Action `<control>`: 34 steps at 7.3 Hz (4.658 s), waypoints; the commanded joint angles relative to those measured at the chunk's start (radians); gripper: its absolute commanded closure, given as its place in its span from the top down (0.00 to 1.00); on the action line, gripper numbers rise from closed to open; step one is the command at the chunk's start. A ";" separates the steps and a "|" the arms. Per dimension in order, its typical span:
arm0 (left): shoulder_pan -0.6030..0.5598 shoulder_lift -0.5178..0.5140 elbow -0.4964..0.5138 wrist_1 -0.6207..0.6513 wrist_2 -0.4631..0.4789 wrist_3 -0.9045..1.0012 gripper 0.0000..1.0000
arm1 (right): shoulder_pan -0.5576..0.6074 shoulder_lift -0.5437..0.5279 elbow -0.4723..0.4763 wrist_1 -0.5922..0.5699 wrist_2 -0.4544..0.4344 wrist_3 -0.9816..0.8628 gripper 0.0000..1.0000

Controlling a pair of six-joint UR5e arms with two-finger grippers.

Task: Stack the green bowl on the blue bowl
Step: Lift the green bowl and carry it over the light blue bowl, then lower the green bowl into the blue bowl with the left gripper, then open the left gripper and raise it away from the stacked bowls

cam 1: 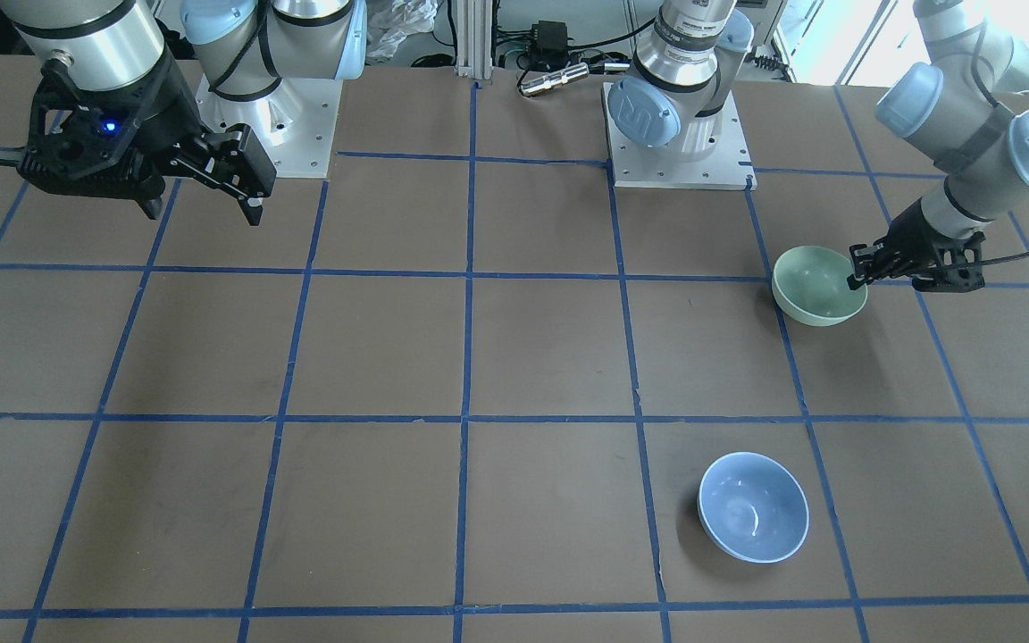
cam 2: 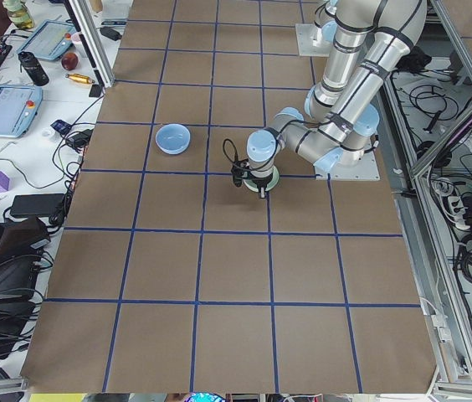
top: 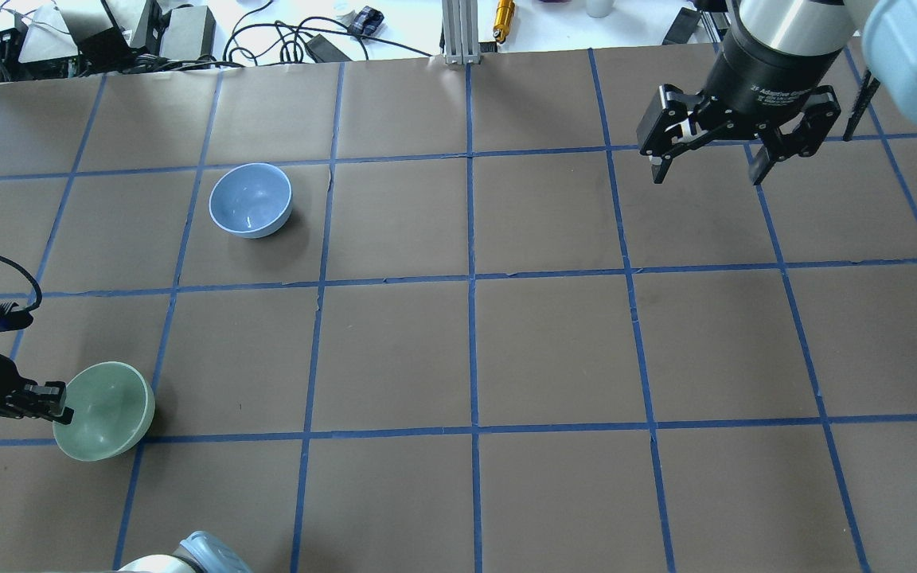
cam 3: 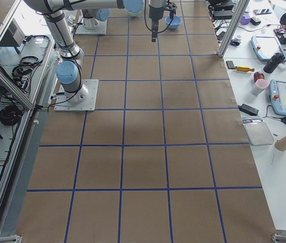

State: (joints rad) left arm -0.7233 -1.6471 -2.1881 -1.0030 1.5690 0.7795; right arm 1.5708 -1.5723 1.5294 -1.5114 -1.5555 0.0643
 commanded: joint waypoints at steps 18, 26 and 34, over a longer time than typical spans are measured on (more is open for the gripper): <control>-0.556 -0.456 0.720 -0.207 -0.061 -0.625 0.00 | 0.000 0.000 0.000 0.000 0.000 0.000 1.00; -0.558 -0.458 0.706 -0.158 -0.058 -0.626 0.37 | 0.000 0.000 0.000 0.000 0.000 0.000 1.00; -0.810 -0.055 0.725 -0.503 0.004 -0.641 1.00 | 0.000 0.000 0.000 -0.001 0.000 0.000 1.00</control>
State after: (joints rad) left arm -1.4991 -1.7608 -1.4705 -1.4436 1.5430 0.1443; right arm 1.5708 -1.5724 1.5296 -1.5112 -1.5555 0.0644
